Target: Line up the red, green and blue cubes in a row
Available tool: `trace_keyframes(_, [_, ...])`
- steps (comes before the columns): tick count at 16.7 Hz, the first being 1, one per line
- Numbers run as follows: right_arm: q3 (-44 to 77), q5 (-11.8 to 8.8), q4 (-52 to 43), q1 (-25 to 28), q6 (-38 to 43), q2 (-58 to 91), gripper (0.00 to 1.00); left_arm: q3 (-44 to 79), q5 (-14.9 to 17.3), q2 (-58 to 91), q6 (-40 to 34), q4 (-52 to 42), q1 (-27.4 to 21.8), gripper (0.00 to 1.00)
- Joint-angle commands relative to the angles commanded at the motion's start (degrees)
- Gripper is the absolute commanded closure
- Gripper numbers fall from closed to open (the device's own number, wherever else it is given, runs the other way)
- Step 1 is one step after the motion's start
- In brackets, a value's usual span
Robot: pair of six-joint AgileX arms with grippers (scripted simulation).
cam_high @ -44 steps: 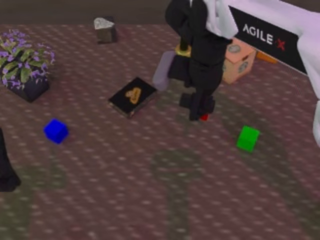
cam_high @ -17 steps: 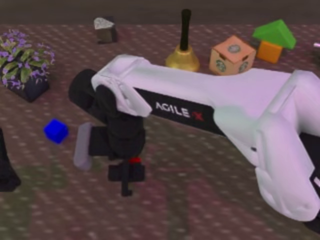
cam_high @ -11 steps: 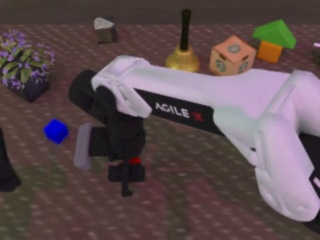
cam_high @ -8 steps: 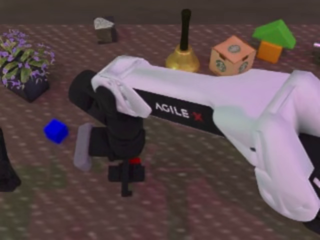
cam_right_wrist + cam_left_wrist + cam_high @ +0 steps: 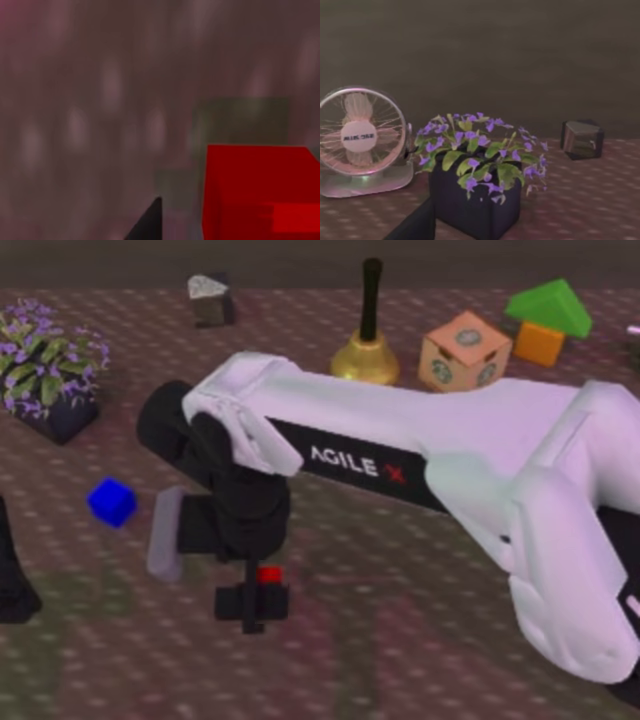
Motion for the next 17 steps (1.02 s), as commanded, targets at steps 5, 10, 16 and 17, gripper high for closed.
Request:
trace_keyframes(5, [0.0, 0.0, 0.0, 0.0, 0.0, 0.0, 0.00, 0.0, 0.0, 0.0, 0.0, 0.0, 0.0, 0.00])
trace_keyframes(10, [0.2, 0.0, -0.2, -0.1, 0.0, 0.0, 0.00, 0.0, 0.0, 0.0, 0.0, 0.0, 0.0, 0.00])
trace_keyframes(16, [10.3, 0.0, -11.1, 0.1, -0.1, -0.4, 0.00, 0.0, 0.0, 0.0, 0.0, 0.0, 0.0, 0.00])
trace_keyframes(17, [12.2, 0.0, -13.0, 0.1, -0.2, -0.5, 0.00, 0.0, 0.0, 0.0, 0.0, 0.0, 0.0, 0.00])
